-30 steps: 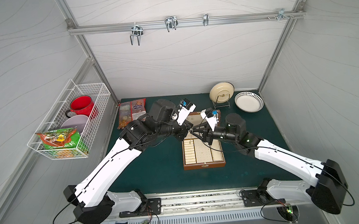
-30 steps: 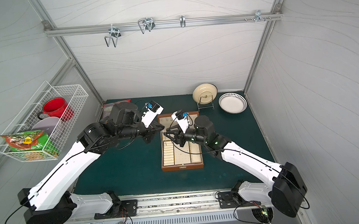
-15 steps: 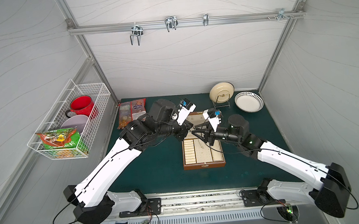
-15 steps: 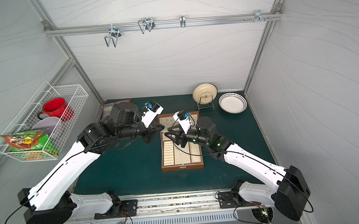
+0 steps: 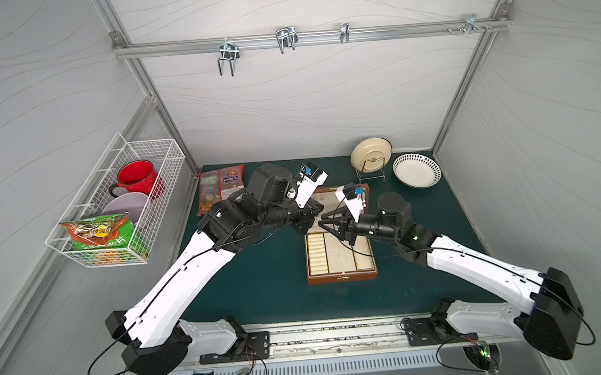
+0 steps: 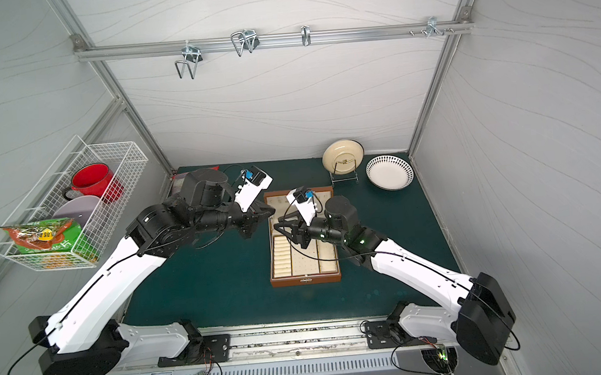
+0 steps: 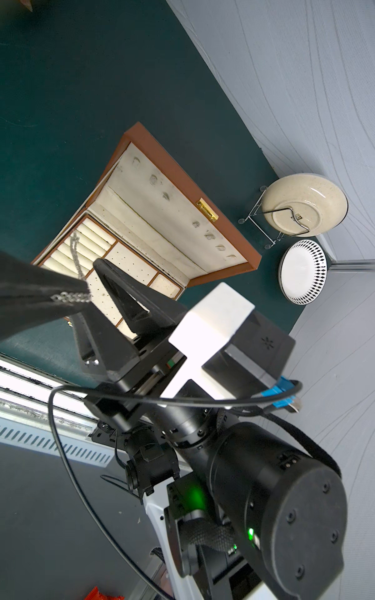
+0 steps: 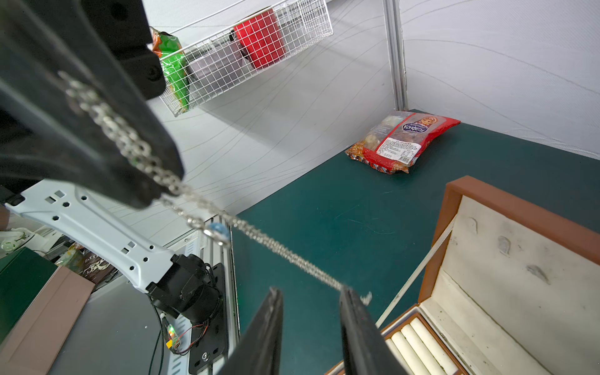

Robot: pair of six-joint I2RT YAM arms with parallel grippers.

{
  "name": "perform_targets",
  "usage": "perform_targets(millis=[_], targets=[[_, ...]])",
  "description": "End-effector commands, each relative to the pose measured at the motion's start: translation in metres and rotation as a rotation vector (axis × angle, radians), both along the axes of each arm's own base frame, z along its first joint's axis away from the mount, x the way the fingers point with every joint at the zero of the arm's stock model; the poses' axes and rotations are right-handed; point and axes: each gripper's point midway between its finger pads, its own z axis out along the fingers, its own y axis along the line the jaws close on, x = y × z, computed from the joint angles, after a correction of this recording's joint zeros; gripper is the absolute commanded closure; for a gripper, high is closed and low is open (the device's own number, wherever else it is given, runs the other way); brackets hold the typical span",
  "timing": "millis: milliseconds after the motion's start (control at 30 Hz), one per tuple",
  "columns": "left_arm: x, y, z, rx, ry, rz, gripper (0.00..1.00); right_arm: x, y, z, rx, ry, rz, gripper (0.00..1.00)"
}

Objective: Put jewelry chain into jewelry box
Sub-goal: Hang the necklace on the jewelry box clasp.

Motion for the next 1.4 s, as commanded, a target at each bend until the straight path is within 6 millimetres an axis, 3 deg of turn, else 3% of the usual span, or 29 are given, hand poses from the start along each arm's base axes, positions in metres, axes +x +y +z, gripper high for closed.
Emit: perform_targets(millis=[0,167,233,367,467,967,1067,1200,1367], targets=[[0.001,-0.004,0.019,-0.045,-0.04,-0.011,1.0,-0.003,0.005,0.015,0.031,-0.034,0.025,0.66],[0.001,-0.004,0.021,-0.05,-0.042,-0.012,1.0,-0.001,0.005,0.013,0.025,-0.036,0.011,0.67],[0.001,-0.004,0.02,-0.049,-0.042,-0.01,1.0,-0.001,0.004,0.012,0.025,-0.036,0.009,0.76],[0.002,-0.003,0.018,-0.04,-0.04,-0.005,1.0,-0.002,0.002,0.014,0.026,-0.04,0.005,0.83],[0.004,0.0,0.014,-0.026,-0.044,0.007,1.0,-0.003,0.0,0.016,0.022,-0.047,0.003,1.0],[0.007,0.012,-0.029,-0.013,-0.03,0.076,0.99,-0.018,-0.016,0.015,-0.103,-0.036,0.029,1.0],[0.006,0.015,-0.033,-0.065,-0.028,0.092,0.94,-0.024,-0.019,0.013,-0.154,-0.008,0.06,1.0],[0.0,0.013,-0.039,-0.154,0.011,0.091,0.74,-0.032,-0.021,0.017,-0.194,0.022,0.108,1.0],[-0.006,0.01,-0.048,-0.203,0.044,0.079,0.71,-0.04,-0.025,0.028,-0.2,0.061,0.162,1.0]])
